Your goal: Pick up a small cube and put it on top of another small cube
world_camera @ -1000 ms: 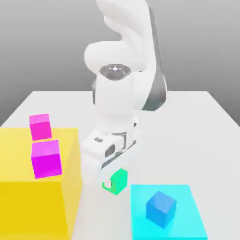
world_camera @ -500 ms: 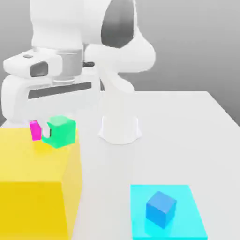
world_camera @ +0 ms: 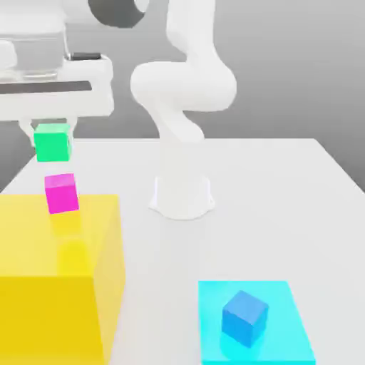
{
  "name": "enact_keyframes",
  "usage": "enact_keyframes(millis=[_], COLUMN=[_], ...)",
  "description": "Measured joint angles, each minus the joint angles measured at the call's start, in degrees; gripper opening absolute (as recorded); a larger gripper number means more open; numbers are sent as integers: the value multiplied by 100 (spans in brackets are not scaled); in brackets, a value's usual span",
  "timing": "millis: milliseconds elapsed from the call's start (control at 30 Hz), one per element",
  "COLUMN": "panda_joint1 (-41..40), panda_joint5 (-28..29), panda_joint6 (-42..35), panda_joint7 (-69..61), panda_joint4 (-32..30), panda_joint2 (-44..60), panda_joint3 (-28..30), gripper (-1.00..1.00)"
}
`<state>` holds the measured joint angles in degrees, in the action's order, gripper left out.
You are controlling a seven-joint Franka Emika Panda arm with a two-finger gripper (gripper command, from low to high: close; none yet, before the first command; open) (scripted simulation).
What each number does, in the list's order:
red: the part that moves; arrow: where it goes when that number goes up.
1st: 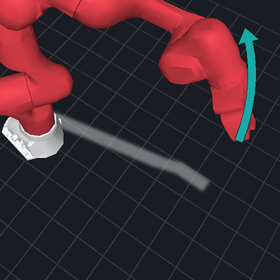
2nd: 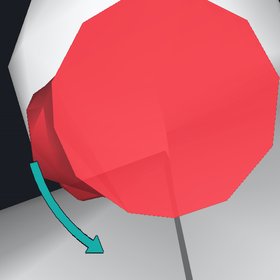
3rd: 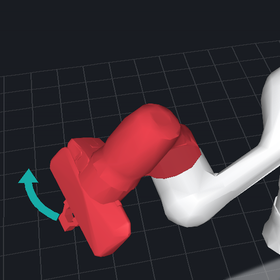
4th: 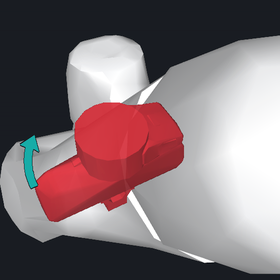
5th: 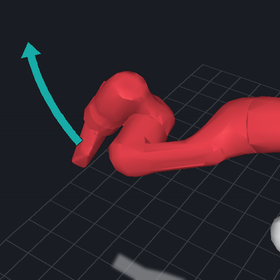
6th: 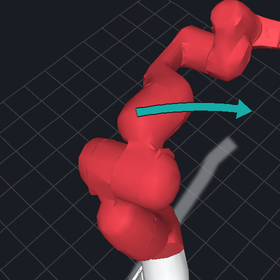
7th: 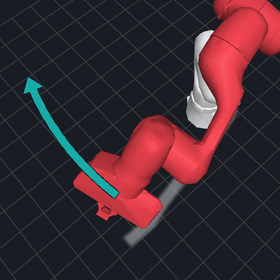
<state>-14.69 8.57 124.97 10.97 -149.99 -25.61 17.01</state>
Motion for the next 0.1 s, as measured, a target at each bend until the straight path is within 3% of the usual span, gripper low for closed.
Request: enact_keyframes(millis=[100], panda_joint1=[0], panda_joint5=[0], panda_joint6=[0], panda_joint7=[0], panda_joint4=[0], panda_joint2=[0], panda_joint3=[0], gripper=[100])
